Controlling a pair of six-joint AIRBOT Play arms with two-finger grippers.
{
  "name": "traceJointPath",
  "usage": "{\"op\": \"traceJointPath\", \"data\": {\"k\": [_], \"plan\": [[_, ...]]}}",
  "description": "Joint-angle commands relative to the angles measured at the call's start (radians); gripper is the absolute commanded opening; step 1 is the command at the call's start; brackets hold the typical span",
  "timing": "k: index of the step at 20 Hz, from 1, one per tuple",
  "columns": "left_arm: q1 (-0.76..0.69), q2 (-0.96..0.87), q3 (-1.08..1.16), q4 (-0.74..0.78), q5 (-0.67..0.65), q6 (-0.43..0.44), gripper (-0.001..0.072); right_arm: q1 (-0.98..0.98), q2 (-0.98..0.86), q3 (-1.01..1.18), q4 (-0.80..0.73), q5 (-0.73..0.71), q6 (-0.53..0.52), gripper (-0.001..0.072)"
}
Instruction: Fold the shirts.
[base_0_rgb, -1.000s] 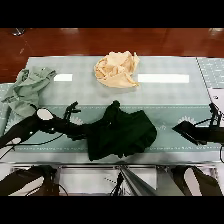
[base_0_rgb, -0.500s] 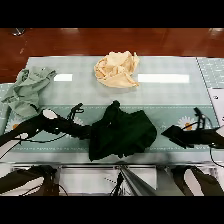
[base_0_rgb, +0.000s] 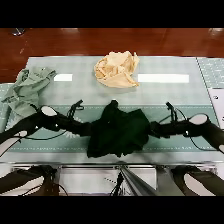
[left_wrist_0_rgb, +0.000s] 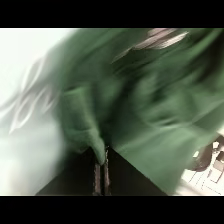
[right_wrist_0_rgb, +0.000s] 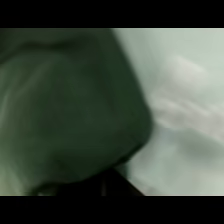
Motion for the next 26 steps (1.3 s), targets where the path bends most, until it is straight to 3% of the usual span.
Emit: {"op": "traceJointPath", "data": {"k": [1, 3, 5, 9, 13, 16, 19, 22, 26], "plan": [[0.062, 0.063, 0.156, -0.002, -0.066, -0.002, 0.0016, 0.058, 0.005, 0.261, -0.092, 0.070, 0.029, 0.0020], [0.151, 0.151, 0.321, -0.002, -0.058, -0.041, 0.0016, 0.057, 0.047, 0.543, -0.367, 0.128, 0.187, 0.0020], [0.249, 0.237, 0.502, -0.002, -0.015, -0.103, 0.0016, 0.057, 0.052, 0.887, -0.542, 0.241, 0.257, 0.0020], [0.389, 0.439, 0.808, -0.002, 0.092, -0.118, 0.0016, 0.066, 0.075, 1.402, -0.498, 0.381, 0.273, 0.0020], [0.523, 0.643, 0.963, 0.066, 0.174, -0.116, 0.0016, 0.068, 0.176, 1.682, -0.553, 0.388, 0.274, 0.0020], [0.601, 0.785, 0.975, 0.142, 0.106, -0.122, 0.0016, 0.067, 0.287, 1.683, -0.625, 0.512, 0.301, 0.0020], [0.632, 0.860, 0.961, 0.157, -0.125, -0.175, 0.0016, 0.067, 0.375, 1.585, -0.626, 0.636, 0.335, 0.0020], [0.628, 0.876, 0.875, 0.158, -0.296, -0.210, 0.0016, 0.067, 0.450, 1.381, -0.619, 0.654, 0.375, 0.0020], [0.571, 0.885, 0.582, 0.157, -0.392, -0.263, 0.0016, 0.068, 0.514, 0.962, -0.467, 0.636, 0.387, 0.0020]]}}
